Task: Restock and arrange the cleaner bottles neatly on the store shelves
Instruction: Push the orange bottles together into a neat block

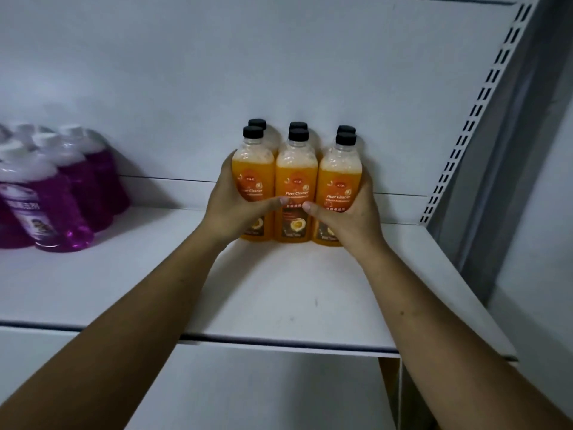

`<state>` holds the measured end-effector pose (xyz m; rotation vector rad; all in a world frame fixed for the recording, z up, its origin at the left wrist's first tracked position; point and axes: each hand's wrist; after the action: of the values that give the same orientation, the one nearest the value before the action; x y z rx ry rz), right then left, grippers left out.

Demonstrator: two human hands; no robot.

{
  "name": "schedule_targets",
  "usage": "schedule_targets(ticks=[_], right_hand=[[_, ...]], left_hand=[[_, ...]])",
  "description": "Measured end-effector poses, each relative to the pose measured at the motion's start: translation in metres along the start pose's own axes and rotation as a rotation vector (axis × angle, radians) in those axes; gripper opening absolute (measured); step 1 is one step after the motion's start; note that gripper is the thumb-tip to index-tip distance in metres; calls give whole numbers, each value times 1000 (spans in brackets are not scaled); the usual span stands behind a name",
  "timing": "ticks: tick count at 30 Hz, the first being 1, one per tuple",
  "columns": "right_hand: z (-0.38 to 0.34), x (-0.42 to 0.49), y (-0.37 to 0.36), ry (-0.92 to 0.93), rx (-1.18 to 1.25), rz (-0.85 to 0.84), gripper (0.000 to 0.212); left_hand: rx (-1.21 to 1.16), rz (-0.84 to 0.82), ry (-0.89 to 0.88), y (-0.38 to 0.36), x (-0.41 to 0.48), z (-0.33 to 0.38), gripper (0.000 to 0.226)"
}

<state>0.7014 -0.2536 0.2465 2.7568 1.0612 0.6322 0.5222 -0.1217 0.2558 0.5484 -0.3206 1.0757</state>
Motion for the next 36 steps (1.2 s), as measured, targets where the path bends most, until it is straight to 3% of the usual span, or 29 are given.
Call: schedule_targets(ticks=[7,21,27,36], right_hand=[[8,3,-1,-31,-34,-20,93],[16,5,-3,-61,-132,-6,112],[18,5,4,-71,-392,-32,120],[19,8,2,-85,-358,-33,117]], left_hand=[[26,-18,3,-3,0,-11,101],[60,-13,-18,-6,2,-18,98],[109,-185,-28,11,2,-35,107],[113,-164,-38,6,5,-40,107]])
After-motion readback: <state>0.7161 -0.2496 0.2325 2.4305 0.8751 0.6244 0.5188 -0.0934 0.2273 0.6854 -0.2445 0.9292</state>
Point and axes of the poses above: each hand's wrist, its own x-axis towards the middle knuckle, its own y-axis out of the back of the hand, z = x × y, and after that the axes turned 5 degrees about -y, right-handed
